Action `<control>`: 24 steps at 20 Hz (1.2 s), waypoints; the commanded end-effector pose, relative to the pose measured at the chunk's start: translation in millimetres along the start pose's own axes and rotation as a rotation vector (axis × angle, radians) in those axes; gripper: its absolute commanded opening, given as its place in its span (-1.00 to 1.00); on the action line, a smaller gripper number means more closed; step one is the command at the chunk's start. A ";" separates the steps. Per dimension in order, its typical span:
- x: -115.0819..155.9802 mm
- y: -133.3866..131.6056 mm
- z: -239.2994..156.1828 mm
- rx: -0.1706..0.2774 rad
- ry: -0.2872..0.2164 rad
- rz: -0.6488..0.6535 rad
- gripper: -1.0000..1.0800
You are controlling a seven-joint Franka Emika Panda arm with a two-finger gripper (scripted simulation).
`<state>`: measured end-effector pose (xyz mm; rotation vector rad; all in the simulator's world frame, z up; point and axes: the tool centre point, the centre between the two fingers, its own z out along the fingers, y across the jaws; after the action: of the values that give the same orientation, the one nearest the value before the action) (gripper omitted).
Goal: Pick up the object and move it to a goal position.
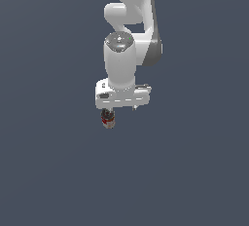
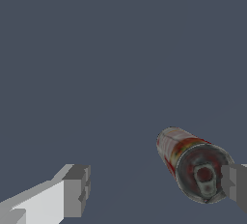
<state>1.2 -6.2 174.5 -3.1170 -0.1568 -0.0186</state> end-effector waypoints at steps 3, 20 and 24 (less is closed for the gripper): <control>-8.0 20.0 12.2 -0.006 -0.003 -0.049 0.92; -35.1 72.3 45.0 -0.019 -0.015 -0.193 0.92; -34.9 72.1 46.1 -0.018 -0.015 -0.189 0.92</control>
<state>-25.8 -80.7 127.4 -3.1086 -0.4531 0.0002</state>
